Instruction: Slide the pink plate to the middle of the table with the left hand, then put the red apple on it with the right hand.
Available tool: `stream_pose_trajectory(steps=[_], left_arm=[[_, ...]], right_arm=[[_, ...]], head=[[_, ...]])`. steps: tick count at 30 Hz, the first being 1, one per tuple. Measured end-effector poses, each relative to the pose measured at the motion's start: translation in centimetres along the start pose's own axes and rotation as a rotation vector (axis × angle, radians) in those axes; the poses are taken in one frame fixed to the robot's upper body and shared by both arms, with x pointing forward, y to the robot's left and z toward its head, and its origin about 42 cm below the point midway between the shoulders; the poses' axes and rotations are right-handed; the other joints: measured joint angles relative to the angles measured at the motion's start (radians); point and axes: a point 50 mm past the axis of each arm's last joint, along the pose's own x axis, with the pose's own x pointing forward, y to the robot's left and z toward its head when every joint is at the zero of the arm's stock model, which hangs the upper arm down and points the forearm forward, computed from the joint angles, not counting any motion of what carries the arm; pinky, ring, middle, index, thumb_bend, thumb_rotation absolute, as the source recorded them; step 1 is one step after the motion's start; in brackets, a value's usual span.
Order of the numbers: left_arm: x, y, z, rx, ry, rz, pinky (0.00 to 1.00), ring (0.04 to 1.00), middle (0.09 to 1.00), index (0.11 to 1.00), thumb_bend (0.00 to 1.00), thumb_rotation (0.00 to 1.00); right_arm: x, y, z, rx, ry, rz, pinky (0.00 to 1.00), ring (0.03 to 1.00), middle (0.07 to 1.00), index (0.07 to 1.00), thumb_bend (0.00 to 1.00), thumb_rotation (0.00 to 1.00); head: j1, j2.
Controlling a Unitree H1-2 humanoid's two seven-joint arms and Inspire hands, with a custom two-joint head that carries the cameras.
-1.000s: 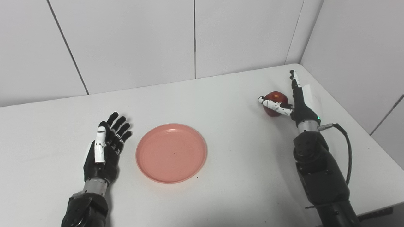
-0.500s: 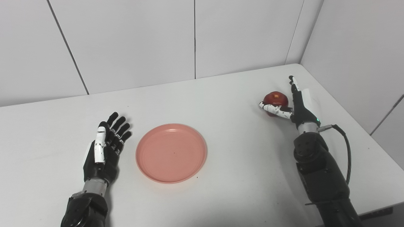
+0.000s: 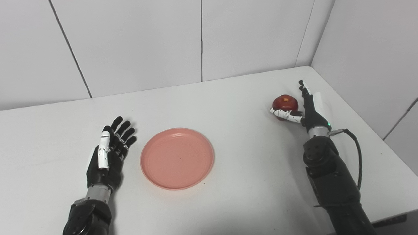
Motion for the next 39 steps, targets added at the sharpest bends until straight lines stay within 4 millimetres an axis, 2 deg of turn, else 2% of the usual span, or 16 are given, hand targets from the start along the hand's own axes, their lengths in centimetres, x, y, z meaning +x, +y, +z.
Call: stream_pose_trajectory(steps=[13,17,21,24,27,33,39], left_arm=[[-0.27,-0.07,0.1,-0.003,0.006,0.001,0.89,0.892,0.9,0.882,0.36,1.0],[-0.27,-0.13,0.13,-0.005,0.009,0.006,0.89,0.892,0.9,0.882,0.37,1.0],[-0.26,-0.15,0.12,-0.004,0.009,0.006,0.89,0.891,0.9,0.882,0.37,1.0],[-0.26,-0.16,0.12,-0.004,0.009,0.006,0.89,0.888,0.897,0.88,0.37,1.0],[-0.28,-0.18,0.13,-0.003,0.009,0.006,0.89,0.887,0.897,0.88,0.37,1.0],[-0.3,-0.23,0.13,-0.003,0.01,0.006,0.89,0.891,0.9,0.883,0.37,1.0],[-0.3,-0.27,0.13,-0.004,0.011,0.01,0.89,0.889,0.898,0.883,0.37,1.0]], right_arm=[[0.06,0.01,-0.04,-0.002,-0.002,0.005,0.74,0.843,0.872,0.877,1.0,0.35],[0.02,0.11,0.05,-0.002,-0.005,0.009,0.68,0.783,0.825,0.852,1.0,0.33],[0.01,0.15,0.09,0.001,-0.008,0.013,0.56,0.686,0.746,0.836,1.0,0.29],[-0.02,0.18,0.21,0.002,-0.013,0.015,0.6,0.718,0.767,0.817,0.97,0.25],[-0.03,0.21,0.3,0.003,-0.022,0.018,0.58,0.702,0.76,0.802,0.96,0.24],[0.07,0.14,0.47,-0.003,-0.062,0.027,0.61,0.692,0.718,0.726,0.92,0.18],[0.24,0.25,0.44,-0.002,-0.06,0.046,0.54,0.621,0.664,0.669,0.86,0.12]], head=[[0.005,0.006],[0.008,0.011],[0.008,0.012],[0.009,0.014],[0.008,0.015],[0.008,0.015],[0.011,0.018]])
